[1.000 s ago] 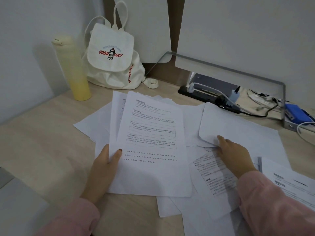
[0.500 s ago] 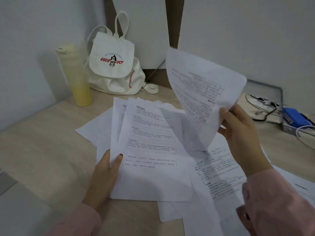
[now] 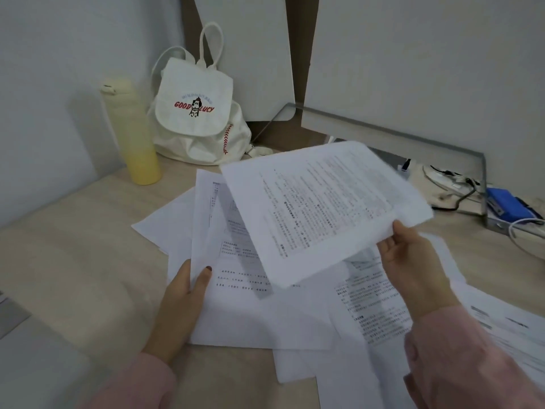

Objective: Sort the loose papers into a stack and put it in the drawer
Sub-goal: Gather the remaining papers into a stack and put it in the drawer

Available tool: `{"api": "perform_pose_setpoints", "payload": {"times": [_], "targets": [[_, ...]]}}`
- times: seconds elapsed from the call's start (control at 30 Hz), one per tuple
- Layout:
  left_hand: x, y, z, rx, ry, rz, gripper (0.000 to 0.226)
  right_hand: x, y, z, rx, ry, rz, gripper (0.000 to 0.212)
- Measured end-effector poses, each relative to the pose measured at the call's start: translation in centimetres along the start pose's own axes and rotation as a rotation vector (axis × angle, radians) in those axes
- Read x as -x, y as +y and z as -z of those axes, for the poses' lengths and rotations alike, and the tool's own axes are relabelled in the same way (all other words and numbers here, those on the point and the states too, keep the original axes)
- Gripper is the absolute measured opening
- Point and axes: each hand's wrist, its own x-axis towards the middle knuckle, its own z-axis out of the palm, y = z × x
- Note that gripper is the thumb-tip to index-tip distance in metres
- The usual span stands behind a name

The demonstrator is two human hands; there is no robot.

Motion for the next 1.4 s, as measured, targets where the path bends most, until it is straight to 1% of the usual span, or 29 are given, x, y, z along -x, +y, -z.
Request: {"api": "perform_pose_setpoints", "payload": {"times": [0.03, 0.1, 0.2, 0.27, 0.33, 0.4, 0.47, 0.57, 0.67, 0.73, 0.8, 0.87, 0.97, 1.07, 1.17, 1.2, 1.3, 1.33, 1.4], "targets": [[0.0, 0.0, 0.0, -0.003, 0.003, 0.003, 0.016, 0.2, 0.8, 0.6, 0.045, 0.041, -0.024, 0.033], [-0.1, -0.1, 0.0, -0.023, 0.008, -0.003, 0.016, 0.7, 2.3, 1.5, 0.166, 0.086, -0.101, 0.025], [-0.2, -0.2, 0.0, -0.037, 0.009, 0.001, 0.019, 1.7, 3.0, 1.9, 0.276, 0.051, -0.239, 0.015], [-0.3, -0.4, 0.1, -0.034, 0.014, 0.015, 0.016, 1.6, 2.5, 2.1, 0.331, 0.084, -0.265, 0.016], [-0.3, -0.5, 0.1, -0.032, 0.018, 0.021, 0.013, 1.2, 1.9, 2.6, 0.402, 0.141, -0.218, 0.013], [-0.4, -0.4, 0.1, -0.026, 0.017, 0.021, 0.016, 1.0, 1.7, 3.1, 0.468, 0.175, -0.157, 0.009], [-0.3, -0.3, 0.1, -0.02, 0.014, 0.023, 0.016, 1.2, 1.5, 3.4, 0.52, 0.186, -0.097, 0.01], [-0.2, -0.2, 0.0, 0.022, 0.03, 0.043, 0.021, 1.8, 1.4, 3.8, 0.512, 0.171, -0.038, 0.011], [0.1, 0.2, -0.2, 0.113, 0.044, 0.08, 0.023, 2.6, 2.0, 4.0, 0.522, 0.113, -0.084, 0.003], [0.1, 0.5, -0.5, 0.117, 0.02, 0.074, 0.022, 3.1, 2.7, 4.1, 0.528, 0.085, -0.132, 0.009], [0.0, 0.5, -0.6, 0.103, -0.006, 0.07, 0.03, 3.4, 3.2, 4.1, 0.514, 0.071, -0.18, 0.01], [-0.2, 0.6, -0.5, 0.099, -0.019, 0.089, 0.036, 3.4, 3.1, 4.0, 0.495, 0.073, -0.206, 0.008], [-0.4, 0.6, -0.2, 0.094, -0.049, 0.098, 0.035, 2.9, 2.0, 4.1, 0.497, 0.132, -0.192, 0.004], [-0.4, 0.5, 0.0, 0.085, -0.08, 0.108, 0.034, 2.6, 1.1, 4.9, 0.68, 0.113, -0.183, 0.006], [-0.5, 0.5, -0.1, 0.07, -0.044, 0.144, 0.026, 2.7, 0.8, 5.5, 0.801, 0.101, -0.115, 0.006], [-0.4, 0.5, -0.2, 0.063, -0.033, 0.156, 0.026, 2.9, 0.8, 5.7, 0.798, 0.115, -0.086, 0.007], [-0.2, 0.3, -0.3, 0.05, -0.02, 0.141, 0.043, 3.3, 1.0, 5.8, 0.733, 0.164, -0.032, 0.007], [-0.1, 0.3, -0.3, 0.056, -0.015, 0.136, 0.045, 3.5, 1.1, 5.9, 0.706, 0.177, -0.023, 0.006], [0.0, 0.3, -0.3, 0.063, 0.007, 0.133, 0.042, 3.8, 1.3, 6.0, 0.656, 0.205, -0.007, 0.006]]}}
